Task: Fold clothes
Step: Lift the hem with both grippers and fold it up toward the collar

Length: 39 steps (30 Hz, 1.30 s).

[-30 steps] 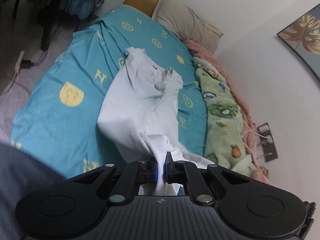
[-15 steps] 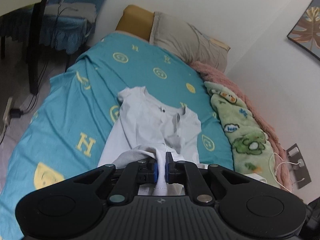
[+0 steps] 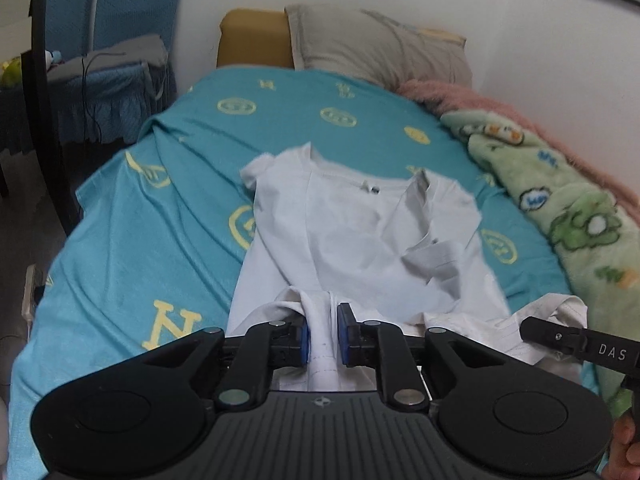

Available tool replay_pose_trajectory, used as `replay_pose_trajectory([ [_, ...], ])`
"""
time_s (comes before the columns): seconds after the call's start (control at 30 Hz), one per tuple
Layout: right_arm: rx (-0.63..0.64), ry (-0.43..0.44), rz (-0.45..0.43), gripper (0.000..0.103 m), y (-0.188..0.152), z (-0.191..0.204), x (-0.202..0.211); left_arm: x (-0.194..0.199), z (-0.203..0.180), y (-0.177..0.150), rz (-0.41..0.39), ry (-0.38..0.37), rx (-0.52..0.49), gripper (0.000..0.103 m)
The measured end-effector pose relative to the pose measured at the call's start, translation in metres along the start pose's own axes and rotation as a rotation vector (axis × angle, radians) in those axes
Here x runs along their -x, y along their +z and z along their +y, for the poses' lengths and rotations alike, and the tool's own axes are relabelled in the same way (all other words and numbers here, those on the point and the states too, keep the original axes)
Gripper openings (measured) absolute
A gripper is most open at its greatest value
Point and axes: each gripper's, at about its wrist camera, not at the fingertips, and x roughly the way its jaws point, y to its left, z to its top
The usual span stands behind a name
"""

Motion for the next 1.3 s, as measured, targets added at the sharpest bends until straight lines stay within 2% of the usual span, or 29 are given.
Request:
replay_pose_trajectory([
  [0.07, 0.009, -0.018, 0.038, 0.011, -0.003, -0.003, -0.013, -0.011, 0.004, -0.004, 0.019, 0.007, -0.007, 0.02],
  [0.17, 0.047, -0.036, 0.068, 0.012, -0.01, -0.003, -0.025, -0.017, 0.006, -0.008, 0.02, 0.025, -0.009, 0.031],
  [0.33, 0.037, -0.048, 0.072, 0.012, -0.007, 0.0, -0.023, -0.011, -0.002, -0.005, 0.013, 0.074, -0.058, 0.072],
  [0.4, 0.031, -0.052, 0.063, 0.013, -0.005, 0.003, -0.016, -0.001, -0.007, -0.004, -0.019, 0.07, -0.071, 0.085],
  [0.43, 0.043, -0.053, 0.055, 0.017, -0.004, 0.005, -0.012, 0.004, -0.009, -0.004, -0.032, 0.069, -0.077, 0.086],
  [0.5, 0.067, -0.059, 0.031, 0.034, -0.004, 0.011, -0.001, 0.014, -0.015, -0.003, -0.051, 0.07, -0.099, 0.088],
  [0.57, 0.09, -0.074, -0.02, 0.084, -0.005, 0.017, 0.016, 0.025, -0.02, -0.003, -0.077, 0.077, -0.116, 0.094],
  [0.6, 0.1, -0.081, -0.043, 0.09, -0.006, 0.02, 0.024, 0.033, -0.023, -0.004, -0.094, 0.079, -0.118, 0.099],
  [0.73, 0.113, -0.085, -0.095, 0.088, -0.009, 0.025, 0.055, 0.066, -0.031, -0.008, -0.152, 0.079, -0.138, 0.103],
  [1.13, 0.157, -0.073, -0.231, 0.088, -0.025, 0.047, 0.132, 0.163, -0.048, -0.036, -0.277, 0.058, -0.18, 0.103],
  [1.3, 0.141, -0.074, -0.261, 0.088, -0.034, 0.047, 0.148, 0.174, -0.047, -0.042, -0.247, 0.003, -0.13, 0.103],
])
